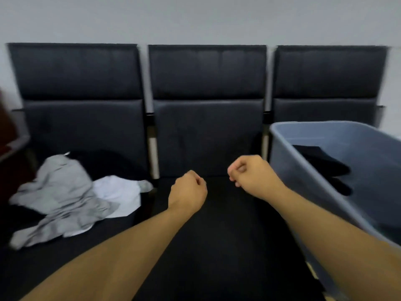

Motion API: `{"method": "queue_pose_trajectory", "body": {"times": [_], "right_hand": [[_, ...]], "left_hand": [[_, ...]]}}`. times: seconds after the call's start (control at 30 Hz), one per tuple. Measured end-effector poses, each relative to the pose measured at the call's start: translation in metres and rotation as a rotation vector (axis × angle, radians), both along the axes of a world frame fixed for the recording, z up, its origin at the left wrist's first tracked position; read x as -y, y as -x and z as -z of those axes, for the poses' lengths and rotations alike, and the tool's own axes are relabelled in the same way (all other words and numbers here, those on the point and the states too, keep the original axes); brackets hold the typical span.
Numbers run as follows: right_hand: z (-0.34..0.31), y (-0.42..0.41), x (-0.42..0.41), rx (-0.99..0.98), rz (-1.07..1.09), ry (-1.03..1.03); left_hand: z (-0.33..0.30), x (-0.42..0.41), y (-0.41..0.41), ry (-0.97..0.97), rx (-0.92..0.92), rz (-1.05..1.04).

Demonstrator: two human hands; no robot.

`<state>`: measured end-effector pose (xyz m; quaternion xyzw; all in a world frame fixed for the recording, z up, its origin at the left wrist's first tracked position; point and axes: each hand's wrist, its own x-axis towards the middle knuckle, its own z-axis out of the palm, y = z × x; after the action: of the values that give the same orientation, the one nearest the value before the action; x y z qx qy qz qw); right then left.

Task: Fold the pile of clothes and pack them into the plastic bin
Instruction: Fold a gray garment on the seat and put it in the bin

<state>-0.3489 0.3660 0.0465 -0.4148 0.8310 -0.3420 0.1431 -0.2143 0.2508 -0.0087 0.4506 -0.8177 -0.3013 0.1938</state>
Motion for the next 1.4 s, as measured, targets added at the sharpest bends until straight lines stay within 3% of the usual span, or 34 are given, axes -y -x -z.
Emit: {"method": "queue_pose_trajectory", "body": {"times": [0.13,0.3,0.43,0.53,0.67,0.93,1.07,1.27,1.4], "right_hand": [[0.047,-0.055,0.072,0.054,-0.151,-0.121],[0.093,-0.110,0.148,0.051,-0.275,-0.205],[0.130,-0.144,0.201,0.021,-0.329,-0.268],[0.152,-0.170,0.237,-0.005,-0.354,-0.299],[0.174,-0.204,0.282,0.060,-0.373,-0.252],[0.183,-0.259,0.336,0.338,-0.375,-0.080],[0.180,-0.267,0.344,0.380,-0.359,-0.026],[0.139,-0.259,0.335,0.299,-0.406,0.151],[0.094,-0.241,0.315,0.204,-0.387,0.217]], "left_hand": [[0.042,0.058,-0.075,0.099,0.168,-0.097],[0.086,0.125,-0.161,0.101,0.250,-0.239],[0.113,0.172,-0.218,0.081,0.244,-0.316],[0.126,0.204,-0.249,0.189,0.154,-0.380],[0.130,0.248,-0.274,0.343,0.084,-0.452],[0.134,0.295,-0.280,0.293,0.173,-0.384],[0.130,0.298,-0.273,0.344,0.004,-0.319],[0.076,0.275,-0.257,0.154,-0.359,-0.113],[0.032,0.262,-0.242,0.212,-0.371,-0.028]]}}
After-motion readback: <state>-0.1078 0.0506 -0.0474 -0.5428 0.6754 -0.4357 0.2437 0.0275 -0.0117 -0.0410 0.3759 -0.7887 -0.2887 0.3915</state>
